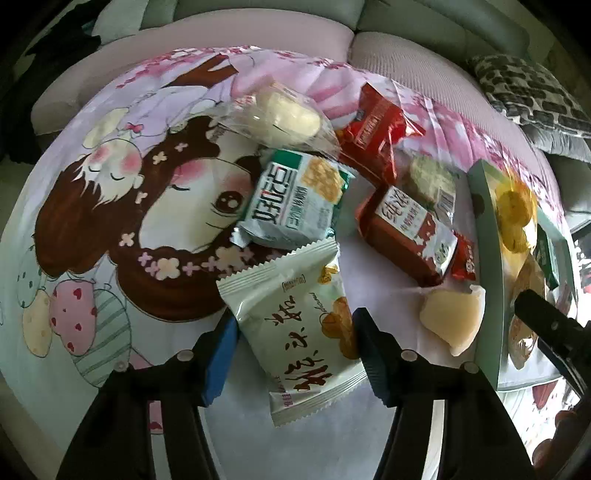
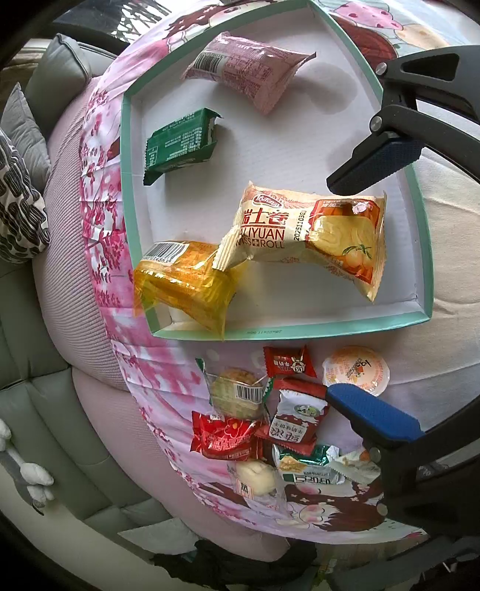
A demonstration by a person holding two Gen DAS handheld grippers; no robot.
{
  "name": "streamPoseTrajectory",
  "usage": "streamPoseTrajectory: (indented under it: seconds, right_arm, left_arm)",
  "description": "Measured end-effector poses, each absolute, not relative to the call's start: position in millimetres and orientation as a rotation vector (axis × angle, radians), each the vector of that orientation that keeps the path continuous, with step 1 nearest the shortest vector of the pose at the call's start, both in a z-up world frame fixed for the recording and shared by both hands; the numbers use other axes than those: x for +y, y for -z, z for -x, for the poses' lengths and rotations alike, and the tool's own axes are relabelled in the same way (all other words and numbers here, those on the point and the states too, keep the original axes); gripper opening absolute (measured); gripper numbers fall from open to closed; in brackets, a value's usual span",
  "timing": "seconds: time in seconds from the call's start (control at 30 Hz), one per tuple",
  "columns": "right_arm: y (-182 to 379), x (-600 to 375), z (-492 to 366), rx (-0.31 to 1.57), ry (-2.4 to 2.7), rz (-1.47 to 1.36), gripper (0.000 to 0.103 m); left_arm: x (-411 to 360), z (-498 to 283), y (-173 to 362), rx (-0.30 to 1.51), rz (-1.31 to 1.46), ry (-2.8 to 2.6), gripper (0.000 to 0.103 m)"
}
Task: Organize snacks
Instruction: 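Lower the left tool onto the white cracker bag and close on it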
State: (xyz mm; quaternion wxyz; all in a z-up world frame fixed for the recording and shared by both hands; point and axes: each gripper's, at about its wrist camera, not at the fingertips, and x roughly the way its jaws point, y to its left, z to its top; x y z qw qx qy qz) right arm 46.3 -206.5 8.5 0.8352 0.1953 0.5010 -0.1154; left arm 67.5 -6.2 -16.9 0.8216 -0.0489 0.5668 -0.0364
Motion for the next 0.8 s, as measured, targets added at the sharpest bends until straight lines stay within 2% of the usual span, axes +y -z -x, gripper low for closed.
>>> streamPoseTrajectory:
  seconds: [0.8]
  right_arm:
    - [-21,-167,-49,1.034,0.125,-0.271,0.101]
  left_arm:
    - [57,-65,-24,1.041,0.268,-0.013,0.063]
